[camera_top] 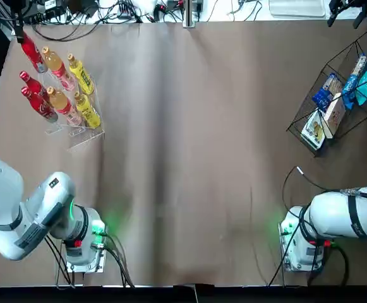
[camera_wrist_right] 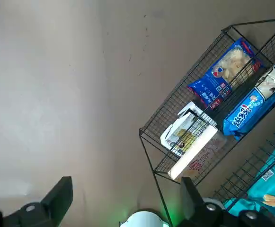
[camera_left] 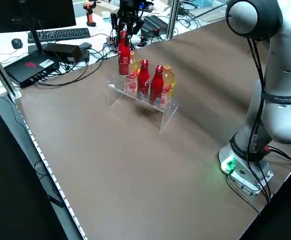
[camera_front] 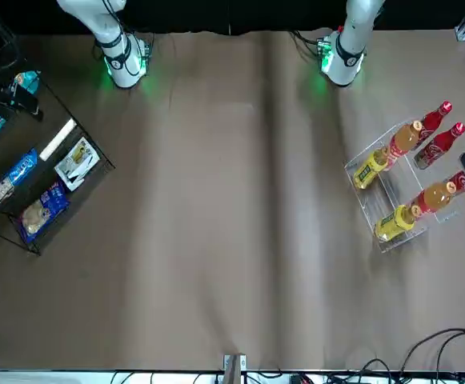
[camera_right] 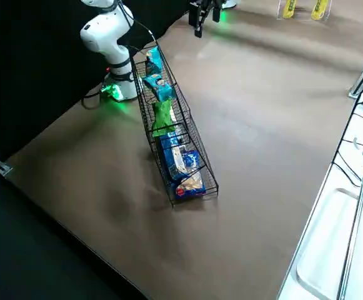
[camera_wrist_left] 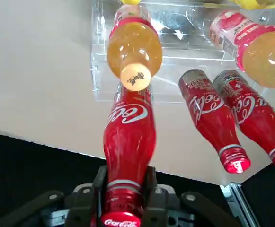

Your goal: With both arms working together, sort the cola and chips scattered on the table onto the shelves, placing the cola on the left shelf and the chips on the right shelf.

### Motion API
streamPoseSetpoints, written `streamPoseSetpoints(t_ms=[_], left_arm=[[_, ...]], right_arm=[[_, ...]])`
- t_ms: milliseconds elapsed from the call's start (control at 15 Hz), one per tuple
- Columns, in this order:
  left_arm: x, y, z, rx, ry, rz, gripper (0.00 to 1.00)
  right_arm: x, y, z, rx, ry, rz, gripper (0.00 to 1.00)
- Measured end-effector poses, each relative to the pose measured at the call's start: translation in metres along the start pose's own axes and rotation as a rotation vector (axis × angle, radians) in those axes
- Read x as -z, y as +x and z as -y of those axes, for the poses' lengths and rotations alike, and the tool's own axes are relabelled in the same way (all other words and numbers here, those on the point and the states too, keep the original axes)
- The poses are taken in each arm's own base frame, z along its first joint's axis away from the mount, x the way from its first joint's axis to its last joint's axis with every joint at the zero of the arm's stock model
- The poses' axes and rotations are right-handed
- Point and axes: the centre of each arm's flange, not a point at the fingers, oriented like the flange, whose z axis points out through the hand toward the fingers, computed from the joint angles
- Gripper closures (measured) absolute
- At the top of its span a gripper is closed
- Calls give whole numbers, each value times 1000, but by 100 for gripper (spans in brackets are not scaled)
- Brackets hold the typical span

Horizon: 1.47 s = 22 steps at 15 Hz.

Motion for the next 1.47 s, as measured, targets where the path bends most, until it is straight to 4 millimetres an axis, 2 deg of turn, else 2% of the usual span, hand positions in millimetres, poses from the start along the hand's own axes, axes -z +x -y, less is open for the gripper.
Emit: streamPoseSetpoints(t_ms=[533,933,1133,1333,1400,1467], left_arm=[[-25,14,-4,6,-27,14,65],[-48,9,-4,9,-56,21,65],[-57,6,-4,10,-71,25,65],[-58,6,-4,10,-72,26,65],[-58,6,-5,9,-72,26,64],[-58,6,-5,9,-71,27,57]], right_arm=[[0,0,2,5,-1,3,0],[0,-2,4,8,-2,11,0],[10,-6,6,12,-2,16,0],[20,-8,9,17,-3,5,0],[20,-9,10,10,-3,6,0],[20,-9,10,-1,-4,7,0]])
